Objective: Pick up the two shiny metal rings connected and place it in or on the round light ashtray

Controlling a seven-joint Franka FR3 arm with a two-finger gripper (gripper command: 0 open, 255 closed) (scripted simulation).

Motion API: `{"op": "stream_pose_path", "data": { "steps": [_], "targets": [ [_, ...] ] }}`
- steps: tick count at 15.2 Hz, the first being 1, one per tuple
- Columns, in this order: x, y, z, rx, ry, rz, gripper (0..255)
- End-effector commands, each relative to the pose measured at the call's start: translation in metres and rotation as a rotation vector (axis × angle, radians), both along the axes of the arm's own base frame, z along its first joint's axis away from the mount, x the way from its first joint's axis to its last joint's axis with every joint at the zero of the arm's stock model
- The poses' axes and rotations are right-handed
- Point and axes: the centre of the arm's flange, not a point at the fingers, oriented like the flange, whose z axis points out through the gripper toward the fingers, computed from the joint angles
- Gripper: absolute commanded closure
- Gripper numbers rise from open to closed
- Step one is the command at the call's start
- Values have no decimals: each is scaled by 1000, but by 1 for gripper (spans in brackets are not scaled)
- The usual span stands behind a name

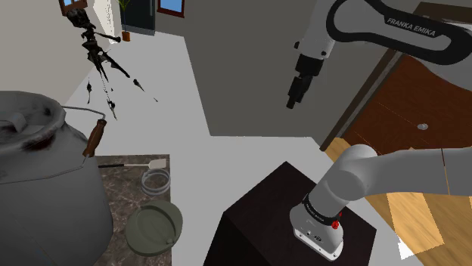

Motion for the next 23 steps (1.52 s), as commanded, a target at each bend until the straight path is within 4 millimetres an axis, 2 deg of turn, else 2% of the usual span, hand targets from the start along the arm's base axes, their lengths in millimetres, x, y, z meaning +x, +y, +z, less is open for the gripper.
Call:
{"op": "stream_pose_path", "data": {
  "steps": [1, 23],
  "targets": [
    [0, 0, 0, 0, 0, 0, 0],
    [137, 143, -211, -14, -28, 22, 0]
  ]
}}
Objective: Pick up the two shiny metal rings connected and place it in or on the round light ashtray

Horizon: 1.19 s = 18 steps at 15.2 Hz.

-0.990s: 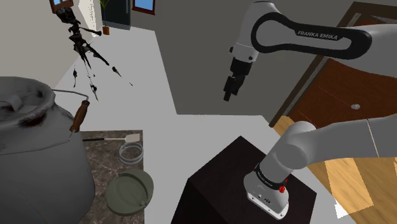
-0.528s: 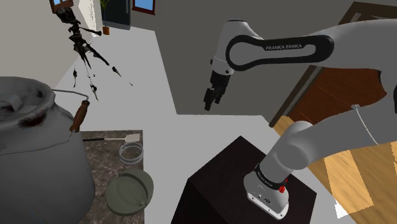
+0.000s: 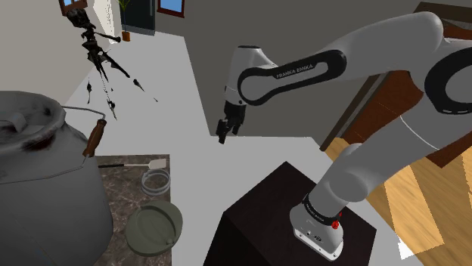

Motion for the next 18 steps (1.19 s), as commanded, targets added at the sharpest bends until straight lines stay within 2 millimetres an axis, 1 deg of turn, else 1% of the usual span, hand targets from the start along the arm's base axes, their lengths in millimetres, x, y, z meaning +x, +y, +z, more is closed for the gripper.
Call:
{"op": "stream_pose_path", "data": {
  "steps": [1, 18],
  "targets": [
    [11, 13, -20, 0, -4, 2, 0],
    [118, 124, -181, -11, -25, 19, 0]
  ]
}}
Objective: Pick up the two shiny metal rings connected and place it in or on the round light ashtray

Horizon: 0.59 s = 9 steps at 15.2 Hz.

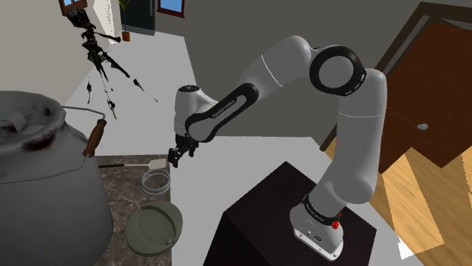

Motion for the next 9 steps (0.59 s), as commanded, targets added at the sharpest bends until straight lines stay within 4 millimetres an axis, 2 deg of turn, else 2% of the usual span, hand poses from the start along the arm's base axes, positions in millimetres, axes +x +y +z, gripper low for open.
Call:
{"op": "stream_pose_path", "data": {
  "steps": [1, 6, 9],
  "targets": [
    [13, 14, -20, -1, -3, 2, 0],
    [45, 46, -67, -4, -9, 7, 0],
    [48, 50, -82, -5, -10, 7, 0]
  ]
}}
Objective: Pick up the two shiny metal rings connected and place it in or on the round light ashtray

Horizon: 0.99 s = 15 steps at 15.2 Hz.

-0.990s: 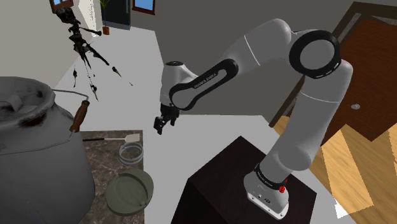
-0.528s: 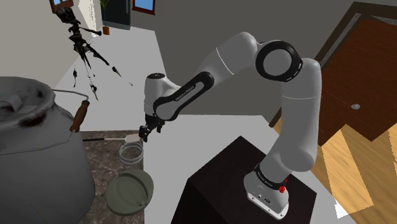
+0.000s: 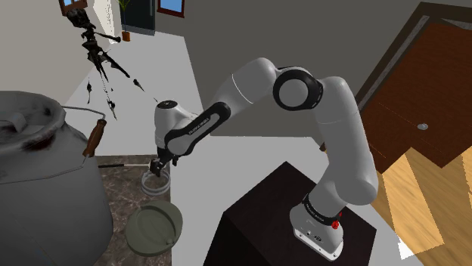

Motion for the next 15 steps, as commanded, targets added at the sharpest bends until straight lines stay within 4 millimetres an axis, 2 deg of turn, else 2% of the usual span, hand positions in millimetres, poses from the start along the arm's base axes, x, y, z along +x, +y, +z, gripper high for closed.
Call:
{"op": "stream_pose_path", "data": {
  "steps": [1, 6, 13, 14, 15],
  "targets": [
    [1, 0, -12, 0, -1, 0, 0],
    [0, 0, -36, 0, -1, 0, 0],
    [0, 0, -36, 0, -1, 0, 0],
    [0, 0, -36, 0, -1, 0, 255],
    [0, 0, -36, 0, -1, 0, 255]
  ]
}}
